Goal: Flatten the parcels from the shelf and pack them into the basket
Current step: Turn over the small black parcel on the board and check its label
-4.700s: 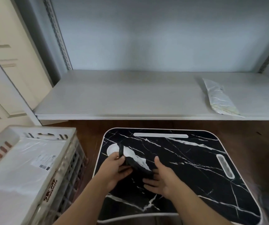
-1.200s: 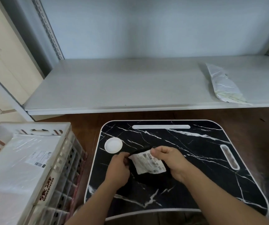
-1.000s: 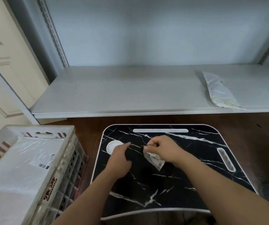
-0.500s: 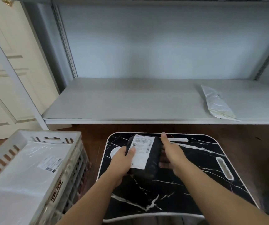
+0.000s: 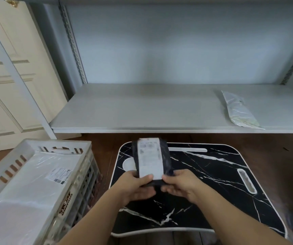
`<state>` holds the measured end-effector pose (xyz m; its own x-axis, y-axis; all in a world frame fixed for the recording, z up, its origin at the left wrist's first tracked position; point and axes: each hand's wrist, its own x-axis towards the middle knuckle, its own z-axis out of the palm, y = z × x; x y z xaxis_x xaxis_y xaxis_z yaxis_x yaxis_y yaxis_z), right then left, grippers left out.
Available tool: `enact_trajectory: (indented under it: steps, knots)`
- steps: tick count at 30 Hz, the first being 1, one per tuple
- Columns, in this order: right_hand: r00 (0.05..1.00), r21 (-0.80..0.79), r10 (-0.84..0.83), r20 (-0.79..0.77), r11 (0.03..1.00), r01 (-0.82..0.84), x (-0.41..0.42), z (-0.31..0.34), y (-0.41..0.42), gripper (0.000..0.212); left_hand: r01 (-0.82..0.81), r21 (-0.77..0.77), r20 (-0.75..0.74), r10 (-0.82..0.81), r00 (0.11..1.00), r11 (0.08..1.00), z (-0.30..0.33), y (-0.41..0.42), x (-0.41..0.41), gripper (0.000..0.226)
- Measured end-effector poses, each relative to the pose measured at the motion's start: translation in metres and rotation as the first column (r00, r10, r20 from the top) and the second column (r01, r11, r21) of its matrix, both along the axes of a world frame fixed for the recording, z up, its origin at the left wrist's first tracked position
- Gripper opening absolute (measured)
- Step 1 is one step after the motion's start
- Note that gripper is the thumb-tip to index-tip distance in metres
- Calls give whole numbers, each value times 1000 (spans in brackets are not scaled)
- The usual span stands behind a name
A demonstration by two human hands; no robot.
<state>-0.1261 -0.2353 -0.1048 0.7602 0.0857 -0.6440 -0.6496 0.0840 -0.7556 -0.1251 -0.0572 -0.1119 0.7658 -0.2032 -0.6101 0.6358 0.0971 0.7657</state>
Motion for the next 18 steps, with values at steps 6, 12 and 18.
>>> enact_trajectory:
  steps: [6,12,18]
  knots:
    - [1000,-108,7,0,994,-7,-1,-20,-7,9,-18,253,40,8,999,967,-22,-14,-6,69]
    - [992,-269,117,-41,955,-123,-5,-44,-12,15,140,576,188,-297,936,806,-43,-13,-14,73]
    - [852,-857,508,-126,377,-352,-5,-72,-16,53,285,892,-46,-558,828,350,-77,-9,-20,65]
